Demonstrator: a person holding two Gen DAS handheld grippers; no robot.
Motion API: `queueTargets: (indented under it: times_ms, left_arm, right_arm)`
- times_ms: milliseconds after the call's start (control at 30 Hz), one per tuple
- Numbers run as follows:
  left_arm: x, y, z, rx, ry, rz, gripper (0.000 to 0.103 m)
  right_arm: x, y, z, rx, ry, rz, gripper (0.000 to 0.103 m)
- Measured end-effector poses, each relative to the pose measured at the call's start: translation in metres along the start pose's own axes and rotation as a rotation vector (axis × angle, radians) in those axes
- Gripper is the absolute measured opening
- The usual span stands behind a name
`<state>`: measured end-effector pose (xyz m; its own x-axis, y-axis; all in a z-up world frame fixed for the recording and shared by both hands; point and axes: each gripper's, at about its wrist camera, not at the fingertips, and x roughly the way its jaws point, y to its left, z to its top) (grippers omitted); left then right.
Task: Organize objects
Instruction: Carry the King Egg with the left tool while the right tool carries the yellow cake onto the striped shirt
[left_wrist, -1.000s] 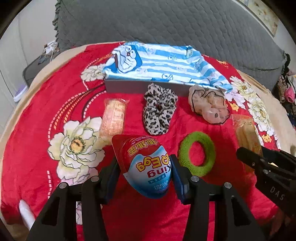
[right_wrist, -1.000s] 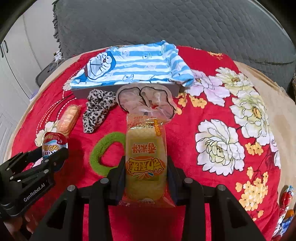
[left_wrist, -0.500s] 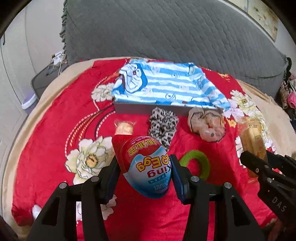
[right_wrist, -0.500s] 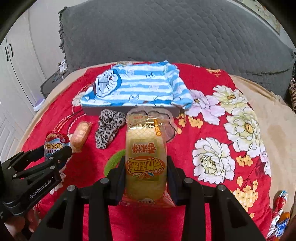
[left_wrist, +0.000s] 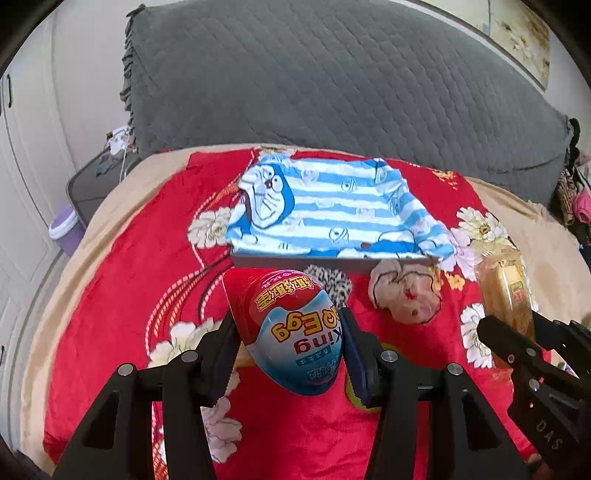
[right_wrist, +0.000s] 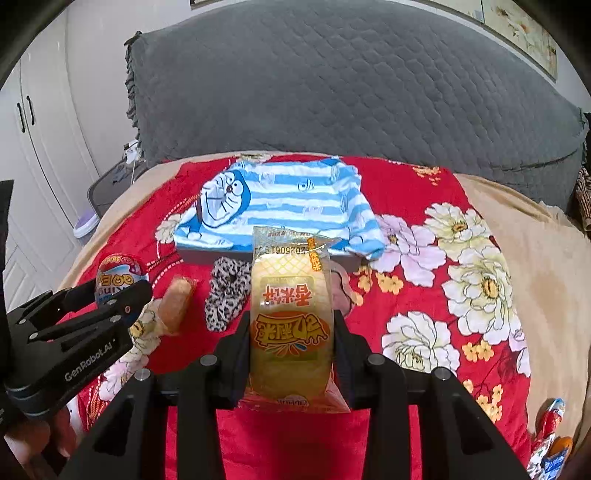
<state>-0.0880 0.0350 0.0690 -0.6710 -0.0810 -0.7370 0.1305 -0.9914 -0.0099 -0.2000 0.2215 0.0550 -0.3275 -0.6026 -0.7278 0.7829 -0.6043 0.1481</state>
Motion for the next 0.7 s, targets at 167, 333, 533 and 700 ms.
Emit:
queueTargets:
  times_ms: [167, 333, 533, 700]
  left_arm:
    - [-0.002, -0.001, 0.015, -0.008, -0.02, 0.002, 0.054]
    - [0.001, -0.003, 0.024, -0.007, -0.025, -0.001, 0.054]
    - [0.011, 0.0, 0.036, -0.013, -0.028, 0.0, 0.054]
    - [0.024, 0.002, 0.051, -0.011, -0.032, 0.007, 0.054]
  right_arm:
    - [-0.004, 0.002, 0.01, -0.001, -0.022, 0.003, 0.04]
    - [-0.003, 0.003, 0.018, -0.004, -0.033, 0.006, 0.04]
    - [0.001, 0.004, 0.032, -0.009, -0.048, 0.001, 0.04]
    - [0.008, 0.007, 0.046, -0.013, -0.06, 0.003, 0.04]
